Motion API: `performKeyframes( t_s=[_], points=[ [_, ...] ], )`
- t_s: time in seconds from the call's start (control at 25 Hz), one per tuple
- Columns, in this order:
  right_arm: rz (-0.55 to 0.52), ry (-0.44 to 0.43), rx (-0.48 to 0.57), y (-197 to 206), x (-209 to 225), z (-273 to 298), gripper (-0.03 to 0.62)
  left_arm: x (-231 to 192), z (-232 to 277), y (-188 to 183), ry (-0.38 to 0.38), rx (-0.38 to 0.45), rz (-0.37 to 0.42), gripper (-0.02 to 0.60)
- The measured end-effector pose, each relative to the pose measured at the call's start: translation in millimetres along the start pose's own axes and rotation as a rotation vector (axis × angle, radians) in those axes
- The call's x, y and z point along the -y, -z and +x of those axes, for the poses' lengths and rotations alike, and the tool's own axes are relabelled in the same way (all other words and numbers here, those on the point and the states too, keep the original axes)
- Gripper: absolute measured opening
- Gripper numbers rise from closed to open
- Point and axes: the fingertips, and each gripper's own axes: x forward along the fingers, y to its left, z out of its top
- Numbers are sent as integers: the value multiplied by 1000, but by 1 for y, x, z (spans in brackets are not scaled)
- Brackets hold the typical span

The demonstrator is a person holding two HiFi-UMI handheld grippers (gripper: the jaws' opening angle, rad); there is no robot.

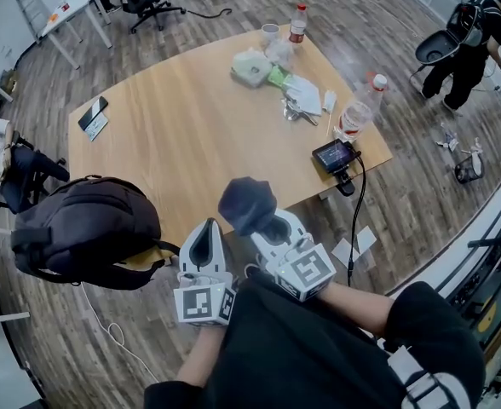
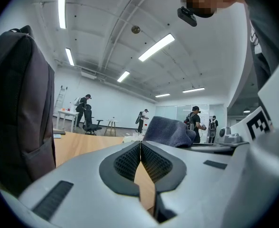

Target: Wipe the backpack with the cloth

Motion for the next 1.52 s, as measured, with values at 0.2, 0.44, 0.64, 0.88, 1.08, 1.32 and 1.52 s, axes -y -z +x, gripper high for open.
performKeyframes(
  t_s=[0.2, 0.44, 0.64, 0.88, 1.08, 1.32, 1.52],
  points=[
    [-1, 10, -13, 0, 0, 0, 101, -1, -2, 6, -7, -20, -14, 20],
    [21, 0, -3, 6, 4, -1, 101, 1, -1, 4, -3, -21, -18, 20],
    [6, -10, -9, 7, 2, -1, 101, 2, 2, 7, 3, -22, -27, 20],
    [15, -3, -16, 8, 6, -3, 101, 5, 3, 7, 9, -21, -26, 21],
    [22, 1, -18, 10, 9, -2, 101, 7, 5, 9, 16, -24, -31, 20],
    [39, 3, -32, 14, 8, 0, 101, 3, 2, 9, 9, -27, -32, 20],
    [42, -6, -37, 16, 7, 4, 101, -1, 2, 11, -3, -32, -34, 20]
  ],
)
